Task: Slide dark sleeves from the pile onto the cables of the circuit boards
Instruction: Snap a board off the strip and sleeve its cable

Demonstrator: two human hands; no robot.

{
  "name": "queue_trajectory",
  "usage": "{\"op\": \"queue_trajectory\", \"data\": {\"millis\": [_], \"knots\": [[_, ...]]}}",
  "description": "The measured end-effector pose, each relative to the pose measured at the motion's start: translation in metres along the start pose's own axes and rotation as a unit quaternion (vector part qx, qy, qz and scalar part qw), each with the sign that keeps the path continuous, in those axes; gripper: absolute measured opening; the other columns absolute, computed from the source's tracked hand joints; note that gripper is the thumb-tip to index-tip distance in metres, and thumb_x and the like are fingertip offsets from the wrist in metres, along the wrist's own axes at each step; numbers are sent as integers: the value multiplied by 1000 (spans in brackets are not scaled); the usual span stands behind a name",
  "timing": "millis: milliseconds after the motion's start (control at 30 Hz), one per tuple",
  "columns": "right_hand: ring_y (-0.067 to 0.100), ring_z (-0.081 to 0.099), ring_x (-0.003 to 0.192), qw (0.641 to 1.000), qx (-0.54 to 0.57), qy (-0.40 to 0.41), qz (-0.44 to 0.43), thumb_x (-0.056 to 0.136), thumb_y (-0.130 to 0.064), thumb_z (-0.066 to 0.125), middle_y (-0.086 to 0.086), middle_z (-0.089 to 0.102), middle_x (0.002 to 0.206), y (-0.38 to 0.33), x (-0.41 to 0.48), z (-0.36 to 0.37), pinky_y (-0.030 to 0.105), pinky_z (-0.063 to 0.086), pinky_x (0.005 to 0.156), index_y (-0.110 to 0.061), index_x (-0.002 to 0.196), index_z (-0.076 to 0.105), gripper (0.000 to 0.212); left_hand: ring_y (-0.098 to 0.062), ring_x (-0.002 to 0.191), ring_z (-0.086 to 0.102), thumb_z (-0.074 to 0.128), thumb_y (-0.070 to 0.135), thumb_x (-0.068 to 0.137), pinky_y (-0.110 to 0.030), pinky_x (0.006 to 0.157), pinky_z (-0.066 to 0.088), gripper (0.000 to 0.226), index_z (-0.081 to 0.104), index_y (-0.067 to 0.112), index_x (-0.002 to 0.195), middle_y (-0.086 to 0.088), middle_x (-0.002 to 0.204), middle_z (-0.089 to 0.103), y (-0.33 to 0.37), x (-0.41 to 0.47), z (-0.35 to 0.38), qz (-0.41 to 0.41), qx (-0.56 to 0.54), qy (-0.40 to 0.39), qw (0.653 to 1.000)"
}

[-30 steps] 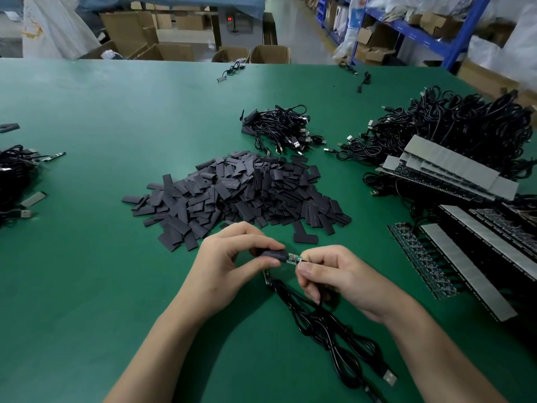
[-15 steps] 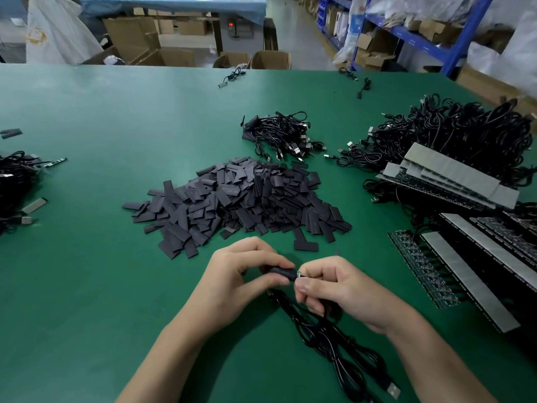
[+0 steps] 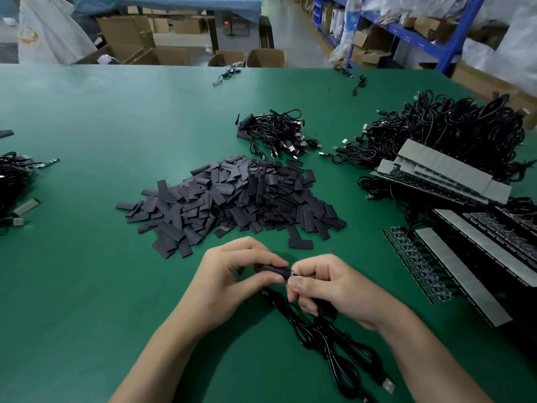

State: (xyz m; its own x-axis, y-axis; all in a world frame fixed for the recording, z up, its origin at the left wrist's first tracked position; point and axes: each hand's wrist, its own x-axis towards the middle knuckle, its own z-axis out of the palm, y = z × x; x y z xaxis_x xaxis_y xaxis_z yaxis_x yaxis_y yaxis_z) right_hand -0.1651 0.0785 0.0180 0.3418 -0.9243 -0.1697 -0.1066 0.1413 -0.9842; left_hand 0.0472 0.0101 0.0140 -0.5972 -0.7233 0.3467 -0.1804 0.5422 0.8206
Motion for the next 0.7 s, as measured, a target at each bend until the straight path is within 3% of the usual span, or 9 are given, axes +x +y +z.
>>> {"op": "queue_trajectory", "data": {"millis": [100,233,433,600,700], "knots": [[10,53,59,1000,-9,18,-6,100,-30,61,-6,60,60,2,1,2,22,46,67,-25,84,75,22,-16,86,67,81,28,83,-22,75,48,17,82,24,99,9,91,71,-1,0,0,-3,3,6,1000],[10,58,62,998,9,61,-17,98,-30,63,-2,65,66,0,3,1,23,48,66,-25,88,77,18,-9,86,67,83,26,81,-11,76,42,22,82,23,102,11,91,73,-2,1,0,-11,4,47,999],[11,58,64,996,27,83,-35,100,-30,59,-1,64,67,1,3,4,20,49,67,-25,85,75,22,-14,78,66,84,36,74,-22,72,47,44,74,32,117,7,91,73,-2,0,6,-43,-16,137,990],[14,59,63,992,33,110,-43,101,-30,58,0,64,66,3,6,8,24,50,68,-24,87,75,23,-13,77,67,83,39,73,-23,68,48,32,78,31,104,14,85,73,-1,0,11,-44,1,193,980],[15,59,62,991,33,121,-49,100,-30,58,-1,64,65,4,8,11,24,50,68,-25,85,75,23,-14,75,64,81,39,76,-21,66,45,32,78,33,107,16,87,74,-2,0,11,-31,29,195,980]]}}
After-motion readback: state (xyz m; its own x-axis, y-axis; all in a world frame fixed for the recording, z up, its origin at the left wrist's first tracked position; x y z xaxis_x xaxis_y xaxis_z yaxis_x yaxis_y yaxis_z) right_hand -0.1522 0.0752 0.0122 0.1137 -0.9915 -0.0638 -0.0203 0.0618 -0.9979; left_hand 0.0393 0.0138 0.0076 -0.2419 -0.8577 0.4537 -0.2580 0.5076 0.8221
